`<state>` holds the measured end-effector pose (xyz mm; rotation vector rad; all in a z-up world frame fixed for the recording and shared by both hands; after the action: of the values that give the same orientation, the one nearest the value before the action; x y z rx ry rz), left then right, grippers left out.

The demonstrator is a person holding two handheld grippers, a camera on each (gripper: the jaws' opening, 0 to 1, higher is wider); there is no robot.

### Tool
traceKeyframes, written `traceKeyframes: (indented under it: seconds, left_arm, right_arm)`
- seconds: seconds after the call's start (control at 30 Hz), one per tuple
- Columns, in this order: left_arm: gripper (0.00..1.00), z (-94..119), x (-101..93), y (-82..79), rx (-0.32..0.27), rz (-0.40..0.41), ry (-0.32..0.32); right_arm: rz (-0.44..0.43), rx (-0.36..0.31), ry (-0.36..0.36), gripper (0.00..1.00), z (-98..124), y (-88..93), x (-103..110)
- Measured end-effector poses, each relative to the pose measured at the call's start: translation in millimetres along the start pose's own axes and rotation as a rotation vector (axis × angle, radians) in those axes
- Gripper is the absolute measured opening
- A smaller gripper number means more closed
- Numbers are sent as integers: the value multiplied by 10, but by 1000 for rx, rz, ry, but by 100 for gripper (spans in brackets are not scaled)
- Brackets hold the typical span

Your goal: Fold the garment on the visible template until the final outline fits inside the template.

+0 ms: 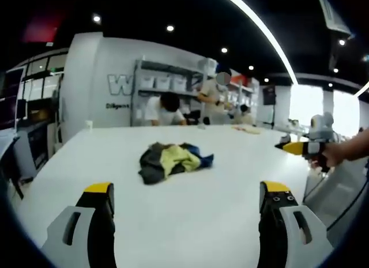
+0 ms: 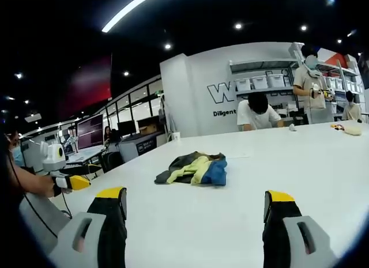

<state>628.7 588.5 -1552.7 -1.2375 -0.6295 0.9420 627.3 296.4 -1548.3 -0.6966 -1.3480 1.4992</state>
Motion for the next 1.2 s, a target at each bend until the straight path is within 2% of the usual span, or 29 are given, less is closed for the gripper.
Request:
traceKeyframes:
  seconds: [0.43, 1.2]
  left_arm:
    - [99, 21, 17, -32, -20, 20, 1]
    - [99, -1, -12, 24, 1, 14, 24]
  right_arm:
    - [12, 0, 11, 100, 15, 7, -24]
    - [10, 18, 9, 100, -9, 49, -22]
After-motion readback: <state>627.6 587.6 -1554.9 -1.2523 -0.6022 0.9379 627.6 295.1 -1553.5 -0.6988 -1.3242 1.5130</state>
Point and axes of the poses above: the point that each gripper's makers call its tool centre point, and the gripper's own axes: z roughly backward along the fingers, x roughly to its left, y roughly out of its underside, the point moved 2 cm from there along z, roughly backward along the fingers, and after that the axes turned 4 degrees about x, right-handed, at the moved point
